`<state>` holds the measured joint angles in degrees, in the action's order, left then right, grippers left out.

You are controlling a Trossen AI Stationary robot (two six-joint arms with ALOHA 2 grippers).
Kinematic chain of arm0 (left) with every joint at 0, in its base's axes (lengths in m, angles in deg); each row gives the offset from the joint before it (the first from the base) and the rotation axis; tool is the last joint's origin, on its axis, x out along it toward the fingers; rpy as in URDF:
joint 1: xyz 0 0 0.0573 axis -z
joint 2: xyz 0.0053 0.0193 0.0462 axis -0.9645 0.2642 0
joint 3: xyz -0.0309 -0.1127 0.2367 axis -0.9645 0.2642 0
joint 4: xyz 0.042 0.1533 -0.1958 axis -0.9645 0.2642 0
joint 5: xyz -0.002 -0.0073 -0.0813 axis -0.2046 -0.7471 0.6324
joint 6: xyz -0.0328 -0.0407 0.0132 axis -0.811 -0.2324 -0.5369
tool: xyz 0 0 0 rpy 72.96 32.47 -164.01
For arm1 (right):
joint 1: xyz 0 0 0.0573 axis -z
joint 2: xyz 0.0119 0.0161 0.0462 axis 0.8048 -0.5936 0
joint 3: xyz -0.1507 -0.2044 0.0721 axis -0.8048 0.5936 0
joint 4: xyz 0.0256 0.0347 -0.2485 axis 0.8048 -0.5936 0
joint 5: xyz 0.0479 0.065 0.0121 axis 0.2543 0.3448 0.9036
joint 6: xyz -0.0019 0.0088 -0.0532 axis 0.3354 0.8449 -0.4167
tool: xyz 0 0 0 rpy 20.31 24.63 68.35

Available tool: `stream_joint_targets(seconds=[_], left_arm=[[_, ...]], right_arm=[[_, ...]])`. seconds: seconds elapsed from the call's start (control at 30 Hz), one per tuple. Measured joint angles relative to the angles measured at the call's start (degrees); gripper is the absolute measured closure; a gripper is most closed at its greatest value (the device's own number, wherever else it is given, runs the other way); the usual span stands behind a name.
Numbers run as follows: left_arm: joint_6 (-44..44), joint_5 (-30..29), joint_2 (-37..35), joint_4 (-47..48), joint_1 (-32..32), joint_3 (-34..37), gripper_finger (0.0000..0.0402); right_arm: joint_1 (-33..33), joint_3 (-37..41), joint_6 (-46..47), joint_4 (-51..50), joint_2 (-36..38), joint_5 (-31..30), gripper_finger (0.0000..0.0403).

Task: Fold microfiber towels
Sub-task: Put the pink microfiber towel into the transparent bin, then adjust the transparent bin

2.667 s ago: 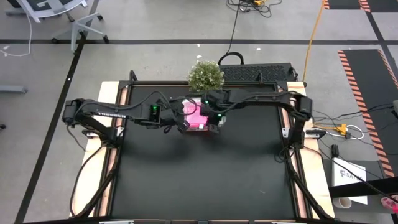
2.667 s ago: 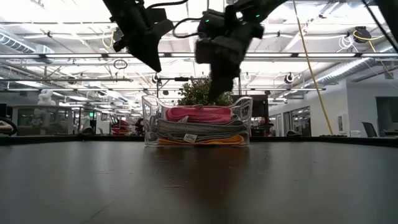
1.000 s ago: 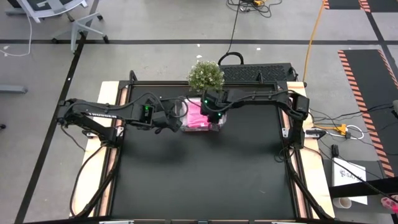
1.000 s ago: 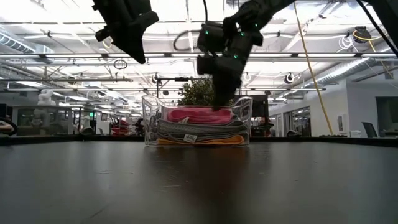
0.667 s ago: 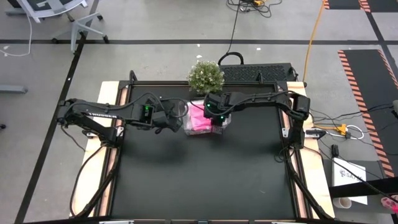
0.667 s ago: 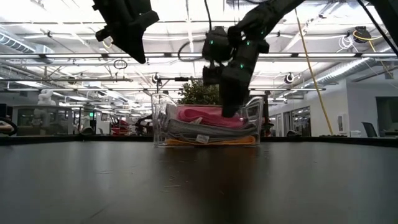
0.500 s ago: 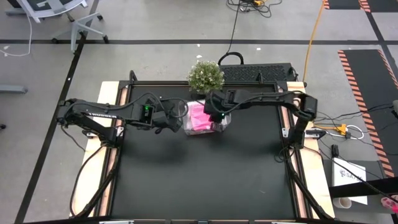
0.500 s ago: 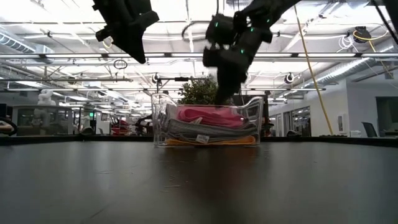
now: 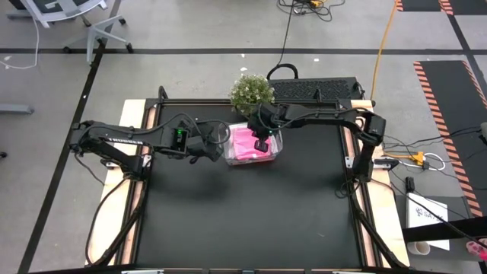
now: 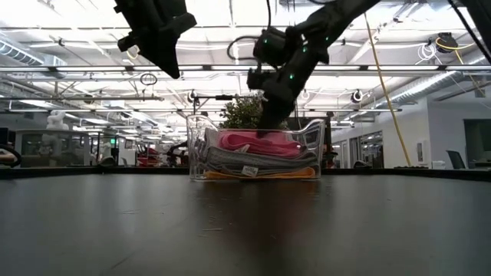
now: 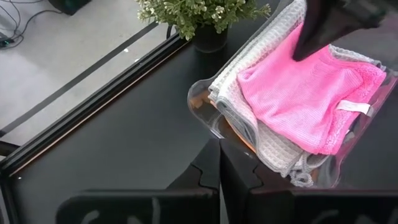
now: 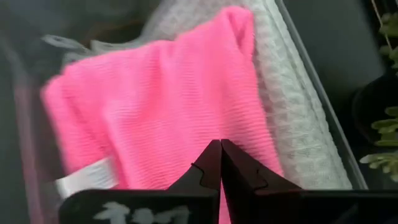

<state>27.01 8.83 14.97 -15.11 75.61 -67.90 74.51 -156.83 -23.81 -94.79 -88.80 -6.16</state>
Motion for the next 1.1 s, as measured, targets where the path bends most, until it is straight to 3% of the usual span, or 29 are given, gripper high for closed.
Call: stream_joint_targets(seconds=[0.3, 0.53, 0.7, 0.8, 0.93, 1.1], left_arm=[[-0.77, 1.40, 0.00, 0.14, 0.05, 0.00, 0.0390], [-3.87, 3.14, 0.00, 3.62, 0.33, 0.00, 0.0398], [-10.61, 4.35, 1.09, 7.02, 0.06, 3.89, 0.0399], [-12.57, 6.62, 0.92, 1.03, 0.06, 8.35, 0.0399], [-13.20, 7.41, 1.01, -7.62, -0.70, 13.93, 0.0400], [-9.98, 8.27, 0.98, -17.30, -3.61, 19.01, 0.0400]], right_arm=[[2.62, 0.04, 0.74, 3.38, -0.63, 0.00, 0.0403], [0.78, 0.00, 3.28, -8.50, 8.54, -0.06, 0.0403], [-0.43, 0.14, 5.06, -20.37, 14.13, -8.14, 0.0403], [-0.36, 3.48, 7.00, -24.62, 17.37, -11.71, 0.0403], [0.20, 11.87, 10.61, -24.72, 22.76, -11.85, 0.0403], [0.25, 25.13, 15.61, -15.55, 28.49, -11.70, 0.0403]])
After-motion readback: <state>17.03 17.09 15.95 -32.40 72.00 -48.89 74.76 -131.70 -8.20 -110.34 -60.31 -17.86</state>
